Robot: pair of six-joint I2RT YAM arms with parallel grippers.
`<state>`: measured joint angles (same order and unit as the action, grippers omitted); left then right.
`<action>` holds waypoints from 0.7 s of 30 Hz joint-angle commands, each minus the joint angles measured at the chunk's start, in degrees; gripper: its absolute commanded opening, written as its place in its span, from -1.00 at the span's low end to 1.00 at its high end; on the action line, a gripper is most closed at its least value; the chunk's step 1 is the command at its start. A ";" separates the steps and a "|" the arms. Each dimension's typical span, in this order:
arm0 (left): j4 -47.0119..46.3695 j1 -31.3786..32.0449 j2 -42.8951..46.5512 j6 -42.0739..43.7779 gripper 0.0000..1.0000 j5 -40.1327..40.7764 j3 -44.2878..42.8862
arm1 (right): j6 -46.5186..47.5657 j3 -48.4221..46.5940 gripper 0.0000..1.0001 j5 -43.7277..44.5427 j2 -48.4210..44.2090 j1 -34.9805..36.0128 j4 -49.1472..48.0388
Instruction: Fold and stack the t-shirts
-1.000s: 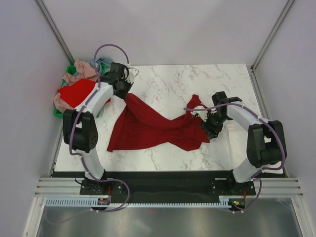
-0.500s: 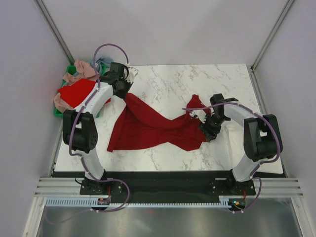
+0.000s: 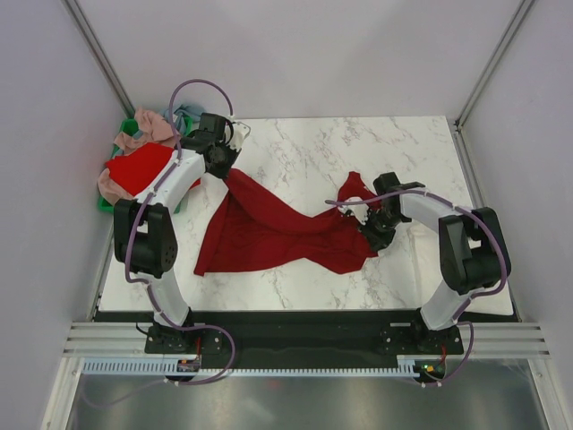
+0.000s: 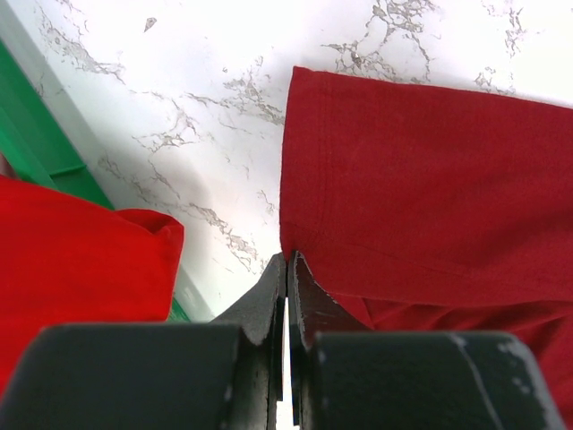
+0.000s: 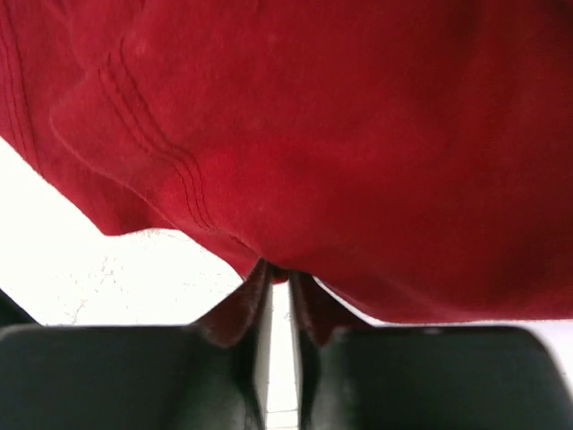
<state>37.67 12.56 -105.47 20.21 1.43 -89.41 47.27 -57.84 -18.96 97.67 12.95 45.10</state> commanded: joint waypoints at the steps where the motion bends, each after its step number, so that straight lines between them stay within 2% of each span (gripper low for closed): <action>1: -0.05 -0.34 2.20 0.54 -0.95 0.59 -0.51 | -2.18 3.00 -0.68 1.02 1.74 1.20 -4.32; 8: -0.14 -0.34 2.46 0.27 -0.95 0.41 -0.24 | -3.14 4.67 -1.00 2.35 -2.12 1.20 -4.93; 15: -0.14 -0.34 4.74 0.71 -0.95 0.50 -1.38 | -6.65 -0.77 -1.00 3.05 -19.85 0.67 -8.00; 21: -0.05 -0.43 7.20 1.50 -0.95 0.59 -4.10 | -11.31 -10.52 -1.00 4.89 -23.75 0.41 -10.21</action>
<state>38.00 12.56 -102.50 20.23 1.41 -89.78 39.72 -63.11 -15.20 74.85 13.65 38.35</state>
